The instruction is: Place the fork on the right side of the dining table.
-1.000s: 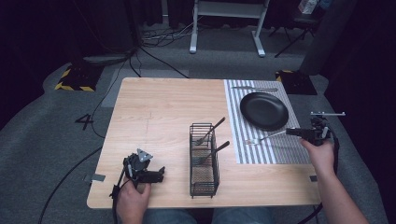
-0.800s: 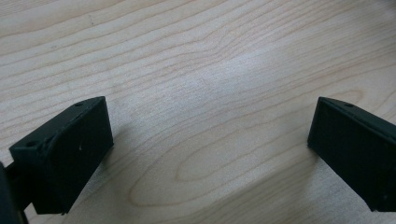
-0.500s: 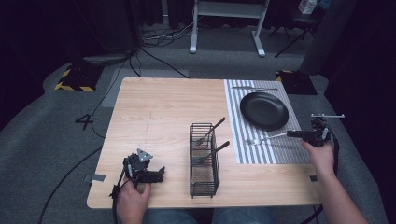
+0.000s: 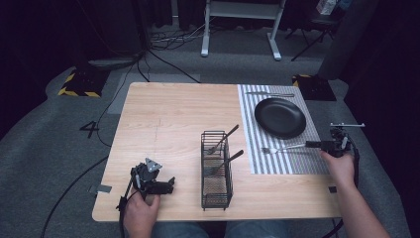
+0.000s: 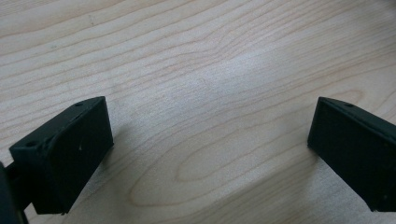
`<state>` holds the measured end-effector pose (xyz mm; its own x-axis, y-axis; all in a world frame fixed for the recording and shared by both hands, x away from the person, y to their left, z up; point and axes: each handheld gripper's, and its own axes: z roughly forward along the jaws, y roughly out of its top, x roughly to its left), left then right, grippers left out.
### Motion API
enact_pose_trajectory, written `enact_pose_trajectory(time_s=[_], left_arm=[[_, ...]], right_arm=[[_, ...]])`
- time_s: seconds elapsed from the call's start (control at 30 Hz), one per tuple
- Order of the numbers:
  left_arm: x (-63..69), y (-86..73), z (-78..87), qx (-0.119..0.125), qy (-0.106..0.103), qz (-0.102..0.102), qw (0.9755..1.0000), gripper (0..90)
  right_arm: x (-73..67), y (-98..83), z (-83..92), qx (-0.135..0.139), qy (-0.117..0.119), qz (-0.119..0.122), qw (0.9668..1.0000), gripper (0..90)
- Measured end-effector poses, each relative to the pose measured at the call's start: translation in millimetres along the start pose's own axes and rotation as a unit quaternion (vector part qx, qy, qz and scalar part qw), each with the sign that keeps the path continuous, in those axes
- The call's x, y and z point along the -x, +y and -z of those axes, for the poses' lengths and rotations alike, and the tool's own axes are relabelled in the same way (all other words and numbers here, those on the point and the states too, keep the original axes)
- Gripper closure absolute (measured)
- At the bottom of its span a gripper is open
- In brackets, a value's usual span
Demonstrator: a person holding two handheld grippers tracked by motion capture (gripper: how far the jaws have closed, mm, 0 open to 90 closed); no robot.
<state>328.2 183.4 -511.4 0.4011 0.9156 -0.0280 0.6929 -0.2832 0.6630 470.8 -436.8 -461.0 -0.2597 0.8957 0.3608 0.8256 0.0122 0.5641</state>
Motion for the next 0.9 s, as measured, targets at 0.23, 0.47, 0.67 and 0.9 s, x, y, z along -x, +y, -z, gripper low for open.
enact_pose_trajectory(time_s=[0.23, 0.47, 0.67, 0.9], left_arm=[[0.0, 0.0, 0.0, 0.000, 0.000, 0.000, 1.0000, 0.1], [0.0, 0.0, 0.0, 0.000, 0.000, 0.000, 1.0000, 0.1], [0.0, 0.0, 0.0, 0.000, 0.000, 0.000, 1.0000, 0.1], [0.0, 0.0, 0.0, 0.000, 0.000, 0.000, 1.0000, 0.1]], right_arm=[[8.2, -3.6, -6.0, -0.009, -0.003, -0.011, 0.9999, 64.0], [13.2, -5.2, -7.1, -0.009, -0.004, -0.019, 0.9998, 62.9], [11.7, -5.1, -0.7, 0.003, 0.003, -0.015, 0.9999, 62.4], [-6.3, -1.1, 13.7, 0.021, -0.010, 0.028, 0.9993, 60.2]])
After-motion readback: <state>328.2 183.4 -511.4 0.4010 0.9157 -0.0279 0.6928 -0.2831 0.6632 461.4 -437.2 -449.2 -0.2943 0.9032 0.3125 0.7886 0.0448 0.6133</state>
